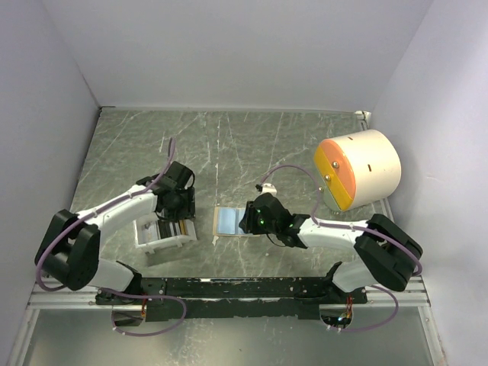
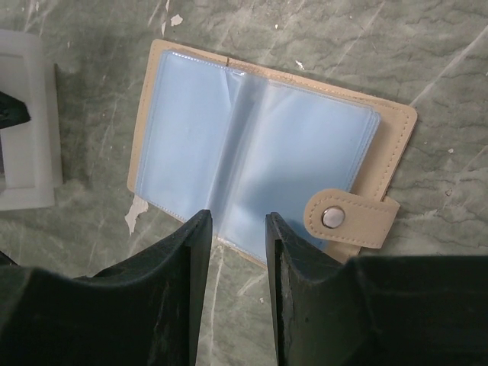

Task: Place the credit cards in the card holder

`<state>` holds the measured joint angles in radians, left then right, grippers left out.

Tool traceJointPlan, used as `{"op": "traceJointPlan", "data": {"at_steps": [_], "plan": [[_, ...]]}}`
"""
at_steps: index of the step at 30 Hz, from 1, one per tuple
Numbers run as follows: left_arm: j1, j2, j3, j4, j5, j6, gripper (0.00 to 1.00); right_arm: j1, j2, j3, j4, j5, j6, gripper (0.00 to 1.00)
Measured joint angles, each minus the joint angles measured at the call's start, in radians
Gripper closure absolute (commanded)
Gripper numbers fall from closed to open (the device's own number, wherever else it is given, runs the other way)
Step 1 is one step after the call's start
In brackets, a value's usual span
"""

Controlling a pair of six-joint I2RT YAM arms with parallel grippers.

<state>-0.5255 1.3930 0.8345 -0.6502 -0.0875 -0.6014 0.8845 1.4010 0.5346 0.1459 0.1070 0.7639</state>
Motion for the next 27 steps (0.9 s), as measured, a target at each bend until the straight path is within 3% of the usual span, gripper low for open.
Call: {"op": "traceJointPlan", "data": {"at_steps": [3,7,17,23,27], "plan": [[-0.011,0.024,0.0,0.035,0.015,0.019,0.34,0.0,-0.012,-0.006,0.0,0.001,0.0,0.65],[-0.039,0.066,0.024,0.08,0.034,0.054,0.44,0.0,-0.017,-0.008,-0.001,0.003,0.0,0.65],[-0.068,0.221,0.181,0.145,0.069,0.179,0.6,0.0,-0.018,-0.008,-0.002,0.01,0.0,0.65],[-0.086,0.257,0.223,0.171,0.109,0.268,0.5,0.0,-0.018,-0.008,-0.001,0.012,0.0,0.65],[-0.093,0.257,0.236,0.146,0.109,0.268,0.36,0.0,-0.018,-0.008,-0.001,0.012,0.0,0.65]]}}
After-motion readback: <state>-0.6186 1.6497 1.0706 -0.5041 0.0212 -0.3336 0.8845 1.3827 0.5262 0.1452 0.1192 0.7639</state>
